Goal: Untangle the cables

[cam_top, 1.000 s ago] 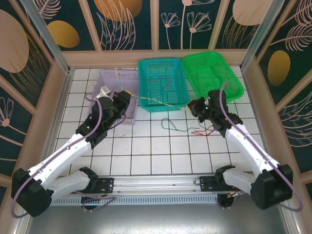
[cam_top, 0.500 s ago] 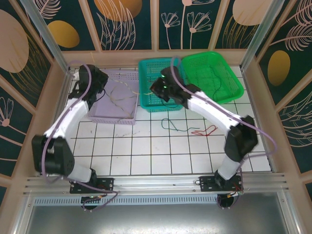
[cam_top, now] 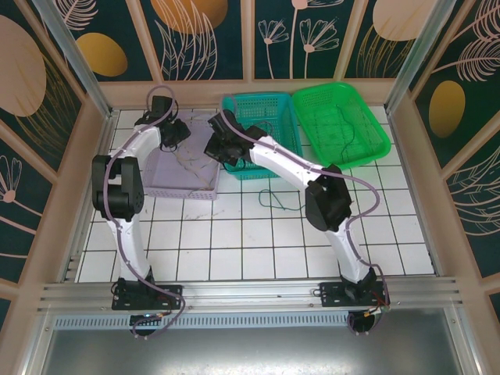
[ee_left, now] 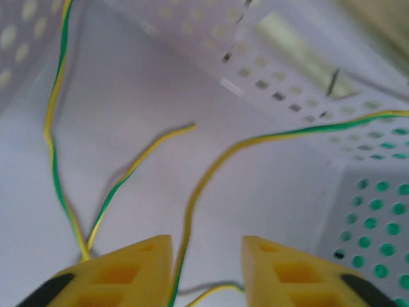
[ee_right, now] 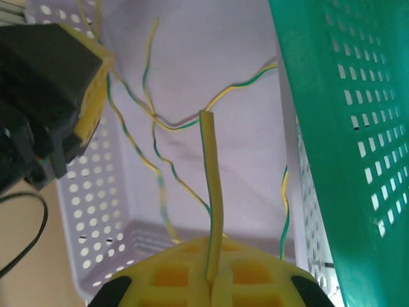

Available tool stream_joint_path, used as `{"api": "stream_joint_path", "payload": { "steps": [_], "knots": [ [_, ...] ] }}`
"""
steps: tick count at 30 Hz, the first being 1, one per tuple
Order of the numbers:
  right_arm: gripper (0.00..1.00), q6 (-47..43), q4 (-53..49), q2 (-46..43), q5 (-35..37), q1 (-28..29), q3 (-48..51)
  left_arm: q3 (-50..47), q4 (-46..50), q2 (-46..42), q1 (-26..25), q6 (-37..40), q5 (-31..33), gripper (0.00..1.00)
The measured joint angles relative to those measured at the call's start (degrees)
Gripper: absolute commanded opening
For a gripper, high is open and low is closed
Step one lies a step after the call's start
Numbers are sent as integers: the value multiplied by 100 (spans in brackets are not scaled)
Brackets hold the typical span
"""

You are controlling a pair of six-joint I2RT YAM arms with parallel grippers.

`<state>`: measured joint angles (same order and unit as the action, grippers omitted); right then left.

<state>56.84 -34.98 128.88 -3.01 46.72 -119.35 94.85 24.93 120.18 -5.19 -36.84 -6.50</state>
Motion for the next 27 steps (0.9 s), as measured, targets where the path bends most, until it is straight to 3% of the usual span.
{"api": "stream_joint_path", "payload": {
  "steps": [9, 18, 23, 27],
  "knots": [
    [0, 4, -197, 470, -9, 39, -424, 44, 538, -227, -4, 216, 247, 48],
    [0, 2, -275, 800, -114, 129, -831, -144, 667, -1744, -4, 168, 855, 52],
    [40, -90, -304, 957, -177, 129, -999, -483, 660, -2299, -4, 55, 852, 53],
    [57, -378, -439, 1005, -133, 129, -1172, -748, 667, -2551, -4, -31, 824, 54]
  ]
}}
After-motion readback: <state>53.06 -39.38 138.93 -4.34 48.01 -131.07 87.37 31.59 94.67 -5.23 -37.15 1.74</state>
